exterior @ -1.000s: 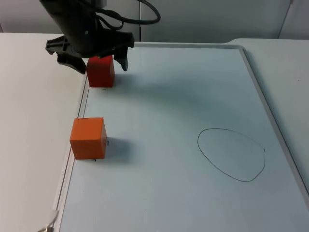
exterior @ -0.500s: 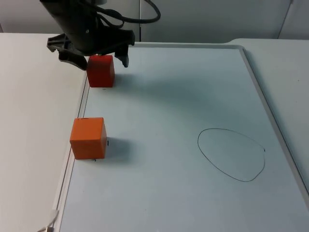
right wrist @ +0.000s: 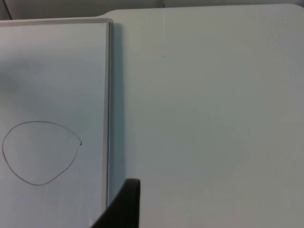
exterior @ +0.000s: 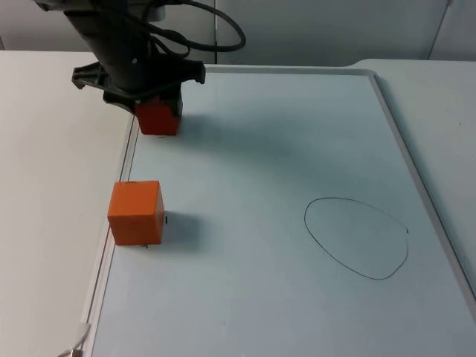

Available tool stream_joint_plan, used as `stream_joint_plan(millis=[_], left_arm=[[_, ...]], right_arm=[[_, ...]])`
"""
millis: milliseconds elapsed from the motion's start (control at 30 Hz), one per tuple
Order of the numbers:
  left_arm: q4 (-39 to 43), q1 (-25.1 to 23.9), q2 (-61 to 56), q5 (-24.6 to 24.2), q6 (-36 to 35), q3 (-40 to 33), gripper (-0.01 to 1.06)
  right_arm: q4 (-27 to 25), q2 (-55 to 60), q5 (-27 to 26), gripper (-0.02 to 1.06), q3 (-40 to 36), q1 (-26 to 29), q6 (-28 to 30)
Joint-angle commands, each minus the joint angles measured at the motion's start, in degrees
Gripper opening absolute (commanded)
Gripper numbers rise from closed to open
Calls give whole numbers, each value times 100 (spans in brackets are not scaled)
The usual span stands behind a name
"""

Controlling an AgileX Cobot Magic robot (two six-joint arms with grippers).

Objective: Pick up one cube with the left hand and another cube with the right hand. First place the cube in the right hand at the target position, then stack the cube in the left hand on top.

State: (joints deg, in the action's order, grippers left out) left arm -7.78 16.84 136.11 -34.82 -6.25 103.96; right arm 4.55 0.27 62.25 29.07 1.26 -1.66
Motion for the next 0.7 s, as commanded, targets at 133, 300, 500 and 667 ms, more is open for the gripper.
stream_joint_plan(millis=[133, 300, 500, 667], left_arm=[[-20, 33, -95, -110, -265, 9, 34], [133, 33, -569, -481, -253, 9, 34], [201, 69, -1880, -1030, 476, 9, 34], [201, 94, -2911, -1416, 786, -2, 34]], right_arm=[[17, -27, -52, 104, -4, 30, 16], [17, -27, -52, 104, -4, 30, 16], [17, -27, -52, 104, -4, 30, 16], [17, -27, -52, 104, -4, 30, 16]])
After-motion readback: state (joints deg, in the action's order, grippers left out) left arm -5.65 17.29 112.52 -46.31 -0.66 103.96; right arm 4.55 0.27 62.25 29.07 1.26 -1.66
